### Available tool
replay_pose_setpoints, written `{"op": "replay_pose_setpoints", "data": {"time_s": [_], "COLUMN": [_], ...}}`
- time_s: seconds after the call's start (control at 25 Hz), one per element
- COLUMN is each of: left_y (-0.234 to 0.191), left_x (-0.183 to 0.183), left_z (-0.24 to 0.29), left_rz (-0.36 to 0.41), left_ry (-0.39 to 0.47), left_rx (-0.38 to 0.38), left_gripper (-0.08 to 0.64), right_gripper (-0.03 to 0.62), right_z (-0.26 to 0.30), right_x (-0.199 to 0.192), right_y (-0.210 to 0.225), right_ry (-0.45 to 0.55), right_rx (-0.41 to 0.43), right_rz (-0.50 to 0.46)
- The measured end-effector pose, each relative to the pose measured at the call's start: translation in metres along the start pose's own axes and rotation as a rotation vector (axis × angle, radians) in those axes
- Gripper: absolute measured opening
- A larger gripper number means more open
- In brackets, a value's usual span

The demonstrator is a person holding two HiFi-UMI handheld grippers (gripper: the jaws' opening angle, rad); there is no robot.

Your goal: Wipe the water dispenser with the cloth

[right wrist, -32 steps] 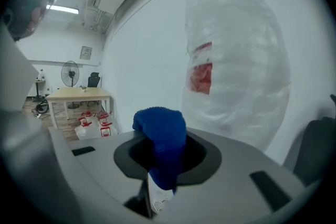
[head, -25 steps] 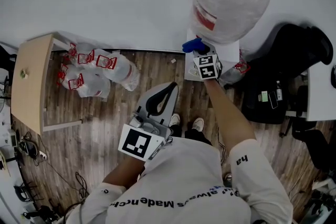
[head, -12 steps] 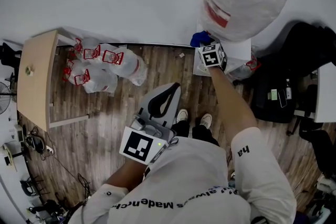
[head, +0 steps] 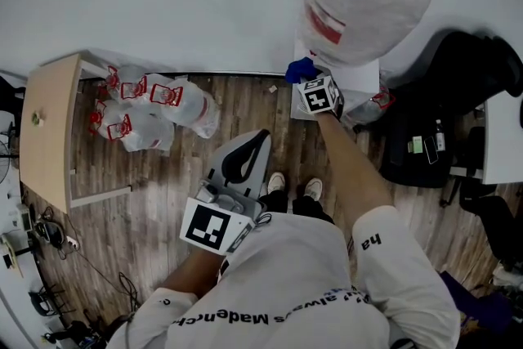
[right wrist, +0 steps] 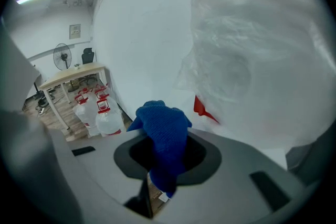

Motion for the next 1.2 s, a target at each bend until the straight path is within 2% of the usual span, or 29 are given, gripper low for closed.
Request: {"op": "replay_pose_setpoints", "data": {"time_s": [0.44, 0.52, 0.64, 0.72, 0.96, 1.08, 1.2], "left_y": [0.003, 0.004, 0.007, 0.01, 0.013, 0.012, 0.011], "left_x": [0.003, 0.003, 0.004, 0.003, -0.002, -0.004, -0.006], "left_z": [-0.001, 0.001, 0.006, 0.009, 0.014, 0.016, 0.02], "left_rz": [0.003, 0.001, 0.001, -0.001, -0.01, -0.012, -0.012], "left_ry": [0.018, 0.021, 0.027, 0.026, 0.003, -0.011, -0.021], "left_rx": [-0.004, -0.009, -0.022, -0.032, -0.042, -0.039, -0.039], "left_gripper": [0.018, 0.018, 0.018, 0.018, 0.018, 0.018, 0.018], "right_gripper": [0.083, 0.084, 0.084, 0.084, 0.083, 0.083, 0.085], "right_z": [-0.023, -0.03, -0.045, -0.052, -0.049, -0.043, -0.036], "right_x": [-0.022, -0.018, -0.007, -0.006, -0.03, -0.045, -0.05], "right_y": [-0.012, -0.008, 0.012, 0.029, 0.075, 0.087, 0.092], "right_ry": [-0.015, 0.035, 0.138, 0.15, 0.095, 0.061, 0.052], "right_rx": [0.047, 0.061, 0.005, -0.053, -0.172, -0.18, -0.164], "right_rz": [0.032, 0.068, 0.117, 0.145, 0.186, 0.212, 0.193]}}
Point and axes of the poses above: the fingertips, and each gripper's own axes: z forward along the fingers, y to its right, x out of its top, the point moved 10 cm from there along -z, backward along the fingers, and after that the axes turned 6 degrees about z, right-handed, at the moved point
